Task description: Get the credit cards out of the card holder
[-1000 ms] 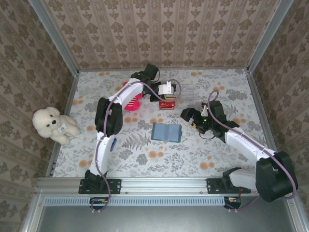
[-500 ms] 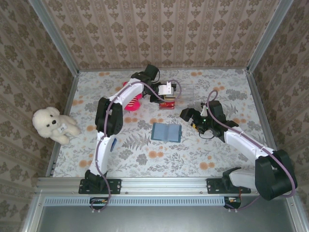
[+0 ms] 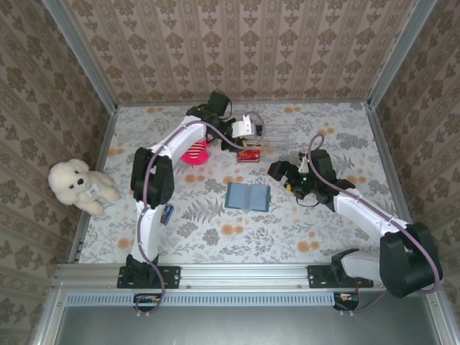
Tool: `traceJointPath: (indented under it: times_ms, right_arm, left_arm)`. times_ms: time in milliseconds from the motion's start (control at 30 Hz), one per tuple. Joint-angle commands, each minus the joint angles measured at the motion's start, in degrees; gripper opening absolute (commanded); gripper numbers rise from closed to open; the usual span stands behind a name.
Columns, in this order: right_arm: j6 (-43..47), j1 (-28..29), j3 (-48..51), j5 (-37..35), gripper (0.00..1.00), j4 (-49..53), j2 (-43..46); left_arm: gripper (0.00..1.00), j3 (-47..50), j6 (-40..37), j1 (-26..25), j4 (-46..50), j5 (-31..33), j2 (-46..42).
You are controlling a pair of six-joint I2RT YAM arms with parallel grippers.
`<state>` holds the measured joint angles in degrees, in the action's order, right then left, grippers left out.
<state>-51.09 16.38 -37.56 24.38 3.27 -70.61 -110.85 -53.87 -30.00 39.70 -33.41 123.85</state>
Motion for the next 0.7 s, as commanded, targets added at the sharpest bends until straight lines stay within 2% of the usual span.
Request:
traceJointPath:
  times_ms: [0,67,200,333,500,533,667]
  right_arm:
    - [1.9,0.85,-1.56,-2.09,1.0,3.89,0.89]
    - [2.62,1.56,-2.08,-2.76,1.0,4.99,1.06]
    - [2.88,2.5,-2.14,-3.64,1.0,5.14,1.44]
    - [4.73,5.28,-4.35,-8.12,1.0,9.07,0.58]
    - [7.74,13.18,-10.56,-18.56,0.99,16.53,-3.71]
    - [8.25,14.92,-12.03,-20.47,0.99,17.7,-4.87]
    - [9.23,21.49,-18.64,-26.0,0.98,21.58,-13.3]
  left_arm:
    - [0.43,4.27,6.58,1.21,-6.96,-4.69,-7.73]
    - [0.47,6.73,9.73,1.68,-9.69,-3.82,-10.1]
    - [0.53,9.48,14.78,1.87,-11.89,2.28,-12.45]
    - [0.62,13.31,25.09,2.47,-17.09,8.58,-15.48]
    - [0.8,26.79,36.9,3.5,-29.76,17.01,-23.38]
    - [0.83,28.95,39.12,5.05,-31.68,18.84,-24.53]
    - [0.93,34.67,48.81,8.62,-32.55,23.3,-28.45]
